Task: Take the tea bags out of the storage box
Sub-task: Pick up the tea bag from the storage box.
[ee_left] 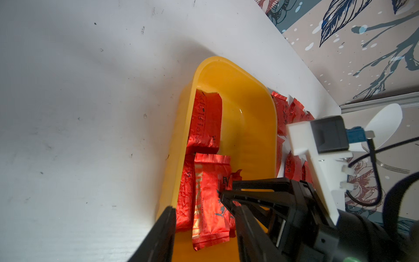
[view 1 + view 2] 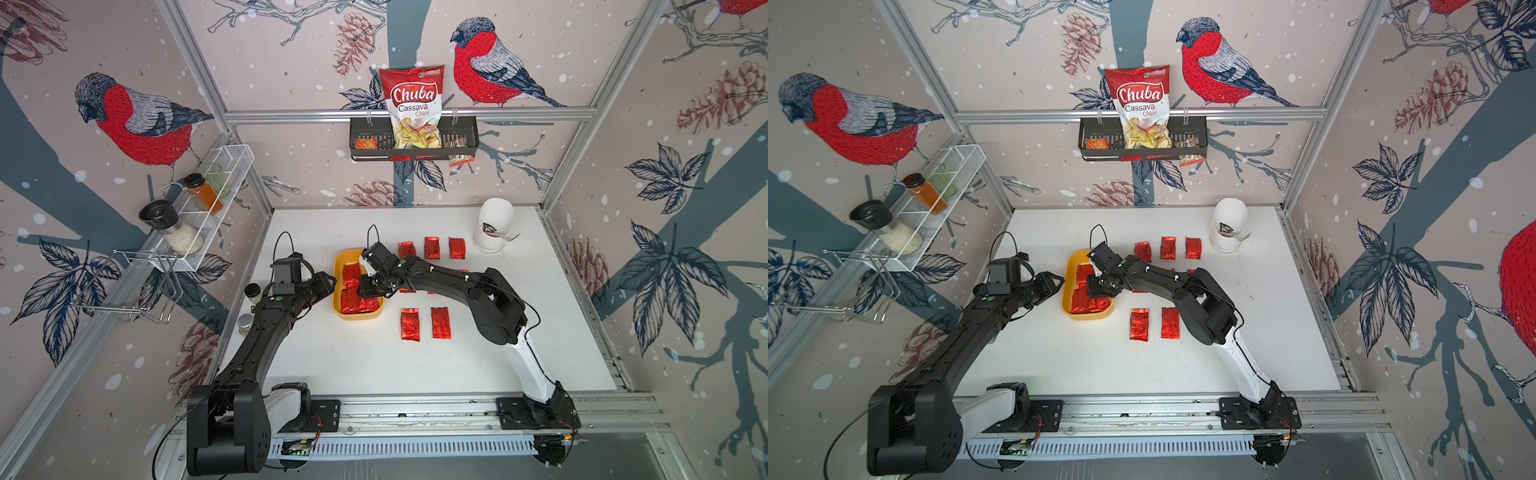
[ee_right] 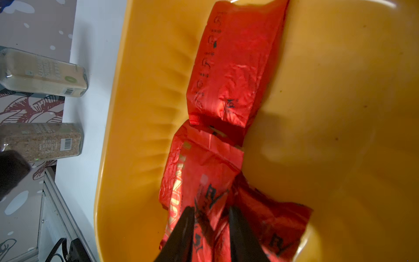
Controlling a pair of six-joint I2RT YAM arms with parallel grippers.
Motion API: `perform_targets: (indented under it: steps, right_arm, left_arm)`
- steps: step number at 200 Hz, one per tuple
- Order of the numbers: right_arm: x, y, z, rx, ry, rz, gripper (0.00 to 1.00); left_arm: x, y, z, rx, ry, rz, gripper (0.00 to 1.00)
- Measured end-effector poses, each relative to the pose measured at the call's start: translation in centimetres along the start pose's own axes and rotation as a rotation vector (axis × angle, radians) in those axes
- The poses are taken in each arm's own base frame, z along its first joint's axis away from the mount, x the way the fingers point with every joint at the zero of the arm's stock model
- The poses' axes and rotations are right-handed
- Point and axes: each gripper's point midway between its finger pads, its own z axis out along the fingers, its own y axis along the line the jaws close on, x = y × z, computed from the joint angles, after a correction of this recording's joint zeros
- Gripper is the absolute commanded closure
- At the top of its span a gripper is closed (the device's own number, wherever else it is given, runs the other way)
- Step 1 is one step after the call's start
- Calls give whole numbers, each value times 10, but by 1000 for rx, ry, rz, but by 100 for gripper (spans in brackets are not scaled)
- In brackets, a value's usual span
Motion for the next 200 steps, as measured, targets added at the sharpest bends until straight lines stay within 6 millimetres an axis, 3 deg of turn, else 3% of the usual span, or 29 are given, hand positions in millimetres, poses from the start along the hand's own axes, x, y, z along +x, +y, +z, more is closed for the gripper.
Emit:
perform_targets:
  steps: [44,82,117,153,173,200]
  right_arm:
    - [2,1,3,-11,8,21,100]
    - [-1,4,-8,-41,-8,32,100]
    - [-22,9,-42,-97,-80,55,100]
    - [-35,3,-85,-119,-154,68,100]
    - [-28,-13,-110,-113,-177,90,100]
    - [-7,-55,-143,-59,-208,149,100]
  left_arm:
    - [-1,-2,-2,8,-10,5,52]
    - [-1,-3,-4,12,-15,9,52]
    - [-2,-9,-6,23,-17,26,52]
    - [18,-47,3,87,50,112,53]
    - [28,-59,10,94,79,126,53]
    - [35,-80,15,118,100,157,53]
